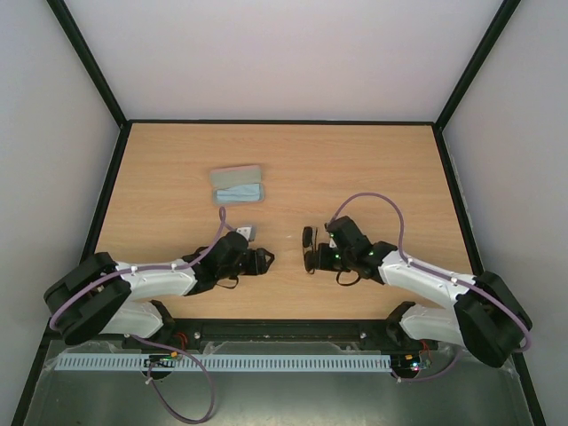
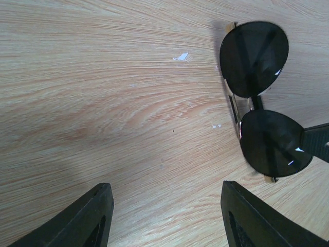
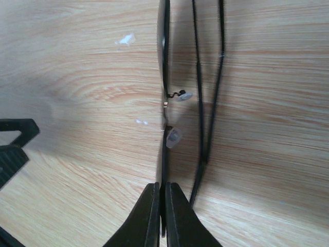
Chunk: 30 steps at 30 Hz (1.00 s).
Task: Organize the sunglasses
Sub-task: Adjust the sunglasses at the center of the board.
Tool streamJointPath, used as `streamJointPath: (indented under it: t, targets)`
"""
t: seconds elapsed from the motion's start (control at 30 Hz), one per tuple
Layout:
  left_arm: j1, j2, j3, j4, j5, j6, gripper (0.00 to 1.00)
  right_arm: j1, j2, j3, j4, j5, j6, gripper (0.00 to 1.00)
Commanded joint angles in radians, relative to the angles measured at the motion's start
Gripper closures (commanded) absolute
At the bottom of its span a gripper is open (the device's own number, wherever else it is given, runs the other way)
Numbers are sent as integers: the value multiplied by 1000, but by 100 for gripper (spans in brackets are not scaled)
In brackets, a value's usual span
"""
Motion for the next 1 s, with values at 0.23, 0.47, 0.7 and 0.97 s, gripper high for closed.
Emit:
streamJointPath:
  t: [0.23, 0.47, 0.7, 0.97]
  targets:
    - [9, -43, -30, 1, -1, 10, 40, 115, 114, 158, -191, 250, -34, 99]
    - [21, -109, -58, -24, -2, 14, 40, 246, 259, 348, -411, 509, -10, 98]
    - [38, -191, -85, -74, -13, 20, 40, 358, 480, 573, -613, 692, 42, 98]
    - [56, -294, -125, -134, -29, 21, 39, 427, 696, 716, -693, 729, 78, 88]
